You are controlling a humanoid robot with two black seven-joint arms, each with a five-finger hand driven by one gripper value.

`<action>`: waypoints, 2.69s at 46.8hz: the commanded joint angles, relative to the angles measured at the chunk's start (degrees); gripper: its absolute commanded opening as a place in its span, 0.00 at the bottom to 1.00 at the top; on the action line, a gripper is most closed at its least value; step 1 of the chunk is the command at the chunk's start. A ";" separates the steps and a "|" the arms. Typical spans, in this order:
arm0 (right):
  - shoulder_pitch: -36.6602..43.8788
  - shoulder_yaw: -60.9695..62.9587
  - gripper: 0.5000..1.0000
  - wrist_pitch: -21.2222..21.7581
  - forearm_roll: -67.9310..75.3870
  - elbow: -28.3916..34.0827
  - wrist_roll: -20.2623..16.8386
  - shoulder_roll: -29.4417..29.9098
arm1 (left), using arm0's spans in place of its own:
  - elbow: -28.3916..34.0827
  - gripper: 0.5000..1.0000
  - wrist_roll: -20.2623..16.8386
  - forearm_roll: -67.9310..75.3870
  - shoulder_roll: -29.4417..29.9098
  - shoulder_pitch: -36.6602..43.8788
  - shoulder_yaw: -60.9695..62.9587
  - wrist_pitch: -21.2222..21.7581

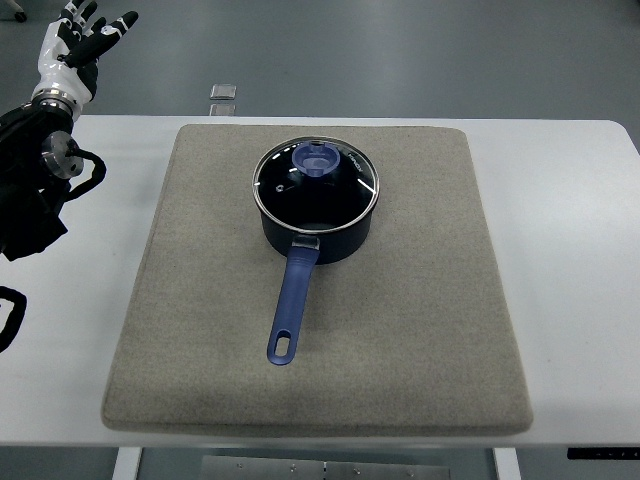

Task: Open pot lid and place left with left hand
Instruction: 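Raise the left hand and swing it toward the pot, then reach the left hand over the glass lid toward its blue knob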

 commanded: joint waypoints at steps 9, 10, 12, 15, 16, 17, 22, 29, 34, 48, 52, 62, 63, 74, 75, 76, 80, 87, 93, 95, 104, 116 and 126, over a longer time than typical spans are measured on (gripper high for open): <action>-0.08 -0.07 0.83 0.00 0.00 -0.05 0.00 0.00 | -0.34 0.98 -0.09 0.10 0.02 -0.33 0.35 -0.69; 0.01 -0.07 0.83 0.00 0.00 -0.05 0.00 0.00 | -0.43 0.98 -0.09 0.10 0.02 -0.42 0.61 -0.78; 0.01 0.02 0.83 0.00 0.00 -0.05 0.00 0.00 | -0.61 0.98 -0.09 0.10 0.02 -0.59 1.22 -1.13; 0.01 0.02 0.83 0.00 0.00 -0.05 0.00 0.00 | -0.87 0.97 0.00 0.10 -0.07 -0.77 2.63 -1.48; 0.01 0.02 0.83 0.00 0.00 -0.05 0.00 0.00 | -1.04 0.97 0.00 0.10 -0.07 -0.86 3.24 -1.57; 0.01 0.02 0.83 0.00 0.00 0.04 0.00 0.00 | -1.13 0.97 0.00 0.10 0.02 -1.12 3.68 -1.57; -0.08 -0.07 0.83 0.00 0.00 -0.05 0.00 0.00 | -1.40 0.97 0.00 0.10 0.02 -2.09 5.01 -1.57; 0.01 0.02 0.83 0.00 0.00 -0.05 0.00 0.00 | -1.31 0.97 0.00 0.10 -0.07 -2.09 5.18 -1.39; 0.01 0.02 0.83 0.00 0.00 -0.05 0.00 0.00 | -1.31 0.97 0.00 0.10 -0.24 -2.35 5.18 -1.22; 0.01 0.02 0.83 0.00 0.00 -0.05 0.00 0.00 | -3.76 0.97 0.00 1.76 0.11 -5.08 7.11 -1.48; 0.01 0.02 0.83 0.00 0.00 -0.05 0.00 0.00 | -7.72 0.97 0.09 3.61 0.37 -5.60 9.31 -1.31; 0.01 0.02 0.83 0.00 0.00 -0.05 0.00 0.00 | -17.03 0.97 0.53 10.81 4.33 -10.00 16.60 -1.31; -0.08 0.02 0.83 0.00 0.00 -0.05 0.00 0.00 | -17.83 0.97 0.53 11.52 4.59 -10.35 17.39 -1.39; 0.01 0.02 0.83 0.00 0.00 -0.05 0.00 0.00 | -29.07 0.97 0.53 22.06 8.81 -14.39 24.25 -2.89; 0.01 0.02 0.83 0.00 0.00 -0.05 0.00 0.00 | -30.13 0.97 0.53 23.29 9.42 -14.92 24.78 -3.06; 0.01 0.02 0.83 0.00 0.00 -0.05 0.00 0.00 | -31.27 0.97 0.53 24.60 9.95 -15.44 25.30 -3.15; -0.08 0.02 0.83 0.00 0.00 -0.05 0.00 0.00 | -34.44 0.97 0.44 30.05 11.45 -17.03 28.11 -4.38; 0.01 0.02 0.83 0.00 0.00 0.04 0.00 0.00 | -38.04 0.97 -0.09 41.48 13.64 -19.23 29.53 -5.96; 0.01 0.02 0.83 0.00 0.00 -0.05 0.00 0.00 | -41.82 0.97 -2.19 51.93 15.93 -20.46 29.35 -8.86; 0.01 0.02 0.83 0.00 0.00 0.04 0.00 0.00 | -42.96 0.97 -3.42 55.10 16.19 -20.89 29.35 -9.83; 0.01 0.02 0.83 0.00 0.00 0.04 0.00 0.00 | -45.69 0.97 -4.92 64.07 16.63 -22.57 29.44 -11.50; -0.08 0.02 0.83 0.00 0.00 -0.05 0.00 0.00 | -45.69 0.97 -6.94 71.11 16.55 -22.74 29.44 -13.08; 0.01 0.02 0.83 0.00 0.00 -0.05 0.00 0.00 | -47.27 0.97 -8.78 73.74 16.63 -22.57 29.62 -13.87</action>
